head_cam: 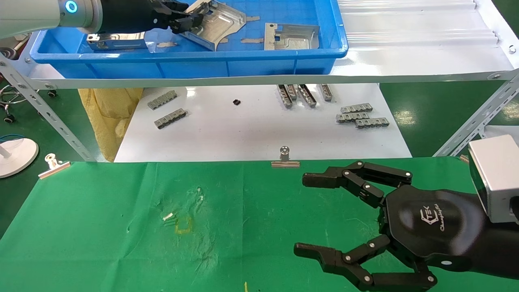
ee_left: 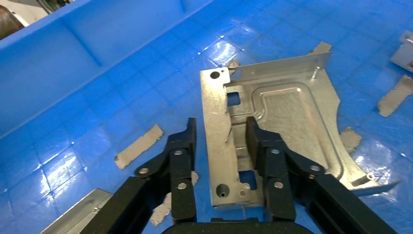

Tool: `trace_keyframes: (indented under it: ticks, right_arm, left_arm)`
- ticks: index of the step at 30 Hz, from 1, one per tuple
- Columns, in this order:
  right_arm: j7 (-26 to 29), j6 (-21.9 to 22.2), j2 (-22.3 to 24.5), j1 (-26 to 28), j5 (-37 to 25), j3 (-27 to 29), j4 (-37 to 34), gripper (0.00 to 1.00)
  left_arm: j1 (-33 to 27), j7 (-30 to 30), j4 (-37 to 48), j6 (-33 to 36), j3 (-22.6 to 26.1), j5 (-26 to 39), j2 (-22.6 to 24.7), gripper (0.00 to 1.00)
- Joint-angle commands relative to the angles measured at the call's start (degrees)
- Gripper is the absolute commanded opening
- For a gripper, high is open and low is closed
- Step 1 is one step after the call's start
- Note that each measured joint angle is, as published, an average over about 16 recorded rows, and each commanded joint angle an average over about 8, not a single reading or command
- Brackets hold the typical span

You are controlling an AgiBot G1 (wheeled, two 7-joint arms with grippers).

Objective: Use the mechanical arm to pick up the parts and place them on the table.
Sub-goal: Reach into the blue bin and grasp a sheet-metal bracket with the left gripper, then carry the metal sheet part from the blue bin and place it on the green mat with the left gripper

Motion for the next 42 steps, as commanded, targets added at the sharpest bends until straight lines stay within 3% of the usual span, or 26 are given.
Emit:
trace_keyframes:
  ticks: [1, 17, 21, 27, 30, 36, 42]
  right_arm:
    - [0.0, 0.0, 0.0, 0.0, 0.0, 0.0, 0.0, 1.00]
    - [0.0, 0.0, 0.0, 0.0, 0.0, 0.0, 0.0, 1.00]
    - [0.0, 0.0, 0.0, 0.0, 0.0, 0.0, 0.0, 1.00]
    - [0.0, 0.0, 0.0, 0.0, 0.0, 0.0, 0.0, 1.00]
    - [0.0, 0.0, 0.0, 0.0, 0.0, 0.0, 0.0, 1.00]
    - [0.0, 0.0, 0.0, 0.0, 0.0, 0.0, 0.0, 1.00]
    - [0.0, 0.0, 0.0, 0.0, 0.0, 0.0, 0.0, 1.00]
  left_arm:
    - [0.0, 0.1, 0.1, -0.4, 0.0, 0.0, 0.0, 0.00]
    - [-0.4, 4.6, -2.7, -1.4, -3.4, -4.9, -2.1, 0.00]
    - [-0.4, 7.2, -4.6, 7.4, -4.8, -7.4, -4.6, 0.00]
    - [1.8, 14.4, -8.4, 31.3, -7.4, -12.7, -10.3, 0.00]
    - [3.9, 18.4, -10.3, 39.7, -8.0, -14.9, -12.8, 0.00]
    - [10.5, 23.8, -17.6, 43.5, -6.0, -19.0, -18.3, 0.00]
    - [19.2, 30.6, -28.7, 42.4, 0.1, -20.9, -24.4, 0.00]
